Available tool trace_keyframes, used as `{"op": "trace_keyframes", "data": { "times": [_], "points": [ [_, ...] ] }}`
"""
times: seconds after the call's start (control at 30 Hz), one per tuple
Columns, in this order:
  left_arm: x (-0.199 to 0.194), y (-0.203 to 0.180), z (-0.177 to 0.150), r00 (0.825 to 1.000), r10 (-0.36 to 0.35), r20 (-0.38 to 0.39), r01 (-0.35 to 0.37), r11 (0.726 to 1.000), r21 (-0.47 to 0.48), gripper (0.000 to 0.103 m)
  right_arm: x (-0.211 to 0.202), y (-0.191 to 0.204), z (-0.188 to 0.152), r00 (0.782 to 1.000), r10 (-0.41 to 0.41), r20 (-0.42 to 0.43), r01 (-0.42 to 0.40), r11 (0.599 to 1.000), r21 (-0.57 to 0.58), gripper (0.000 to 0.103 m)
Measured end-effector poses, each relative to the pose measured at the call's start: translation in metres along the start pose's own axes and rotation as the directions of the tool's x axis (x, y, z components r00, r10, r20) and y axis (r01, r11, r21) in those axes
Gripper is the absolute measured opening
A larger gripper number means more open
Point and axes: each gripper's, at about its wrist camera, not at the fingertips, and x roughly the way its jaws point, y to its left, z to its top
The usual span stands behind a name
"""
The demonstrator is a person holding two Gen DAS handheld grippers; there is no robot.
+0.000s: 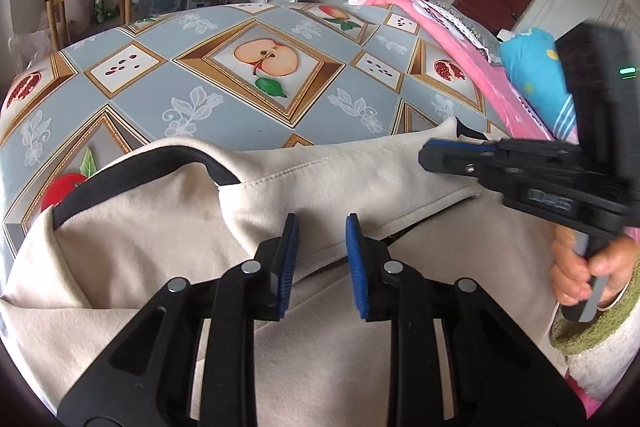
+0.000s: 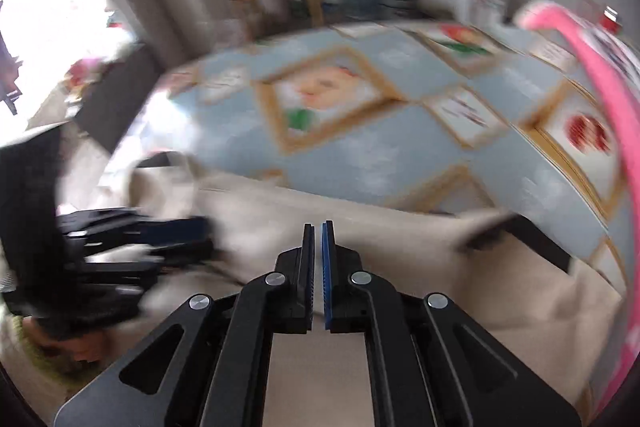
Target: Fold large clothes
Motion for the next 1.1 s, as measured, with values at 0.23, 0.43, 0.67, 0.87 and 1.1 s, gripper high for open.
{"op": "trace_keyframes", "data": {
  "times": [0.23, 0.43, 0.67, 0.87, 1.1],
  "points": [
    [-0.012, -0.003, 0.004, 0.998, 0.056, -0.037, -0.057, 0.998, -0.019, 0.029, -0.053, 0.008, -0.006, 0.999, 0.028, 0.035, -0.028, 0.999, 0.017, 0.046],
    [-0.102, -0.021, -0.016, 0.995, 0.094, 0.026, -0.093, 0.995, -0.022, 0.054, -0.139, 0.013, -0.060, 0.991, 0.079, 0.104, -0.082, 0.996, 0.027, 0.066],
    [-0.186, -0.030, -0.118, 0.966, 0.255, 0.041, -0.253, 0.966, -0.060, 0.057, -0.153, 0.032, -0.162, 0.981, 0.187, 0.053, -0.190, 0.979, 0.072, 0.066],
    [-0.201, -0.018, -0.200, 0.941, 0.338, -0.001, -0.334, 0.931, -0.145, 0.057, -0.112, 0.059, -0.217, 0.979, 0.190, -0.076, -0.183, 0.979, 0.093, 0.066],
    [-0.196, 0.007, -0.219, 0.939, 0.343, 0.005, -0.334, 0.919, -0.209, 0.045, -0.107, 0.067, -0.222, 0.987, 0.146, -0.066, -0.142, 0.988, 0.067, 0.066]
  ]
}}
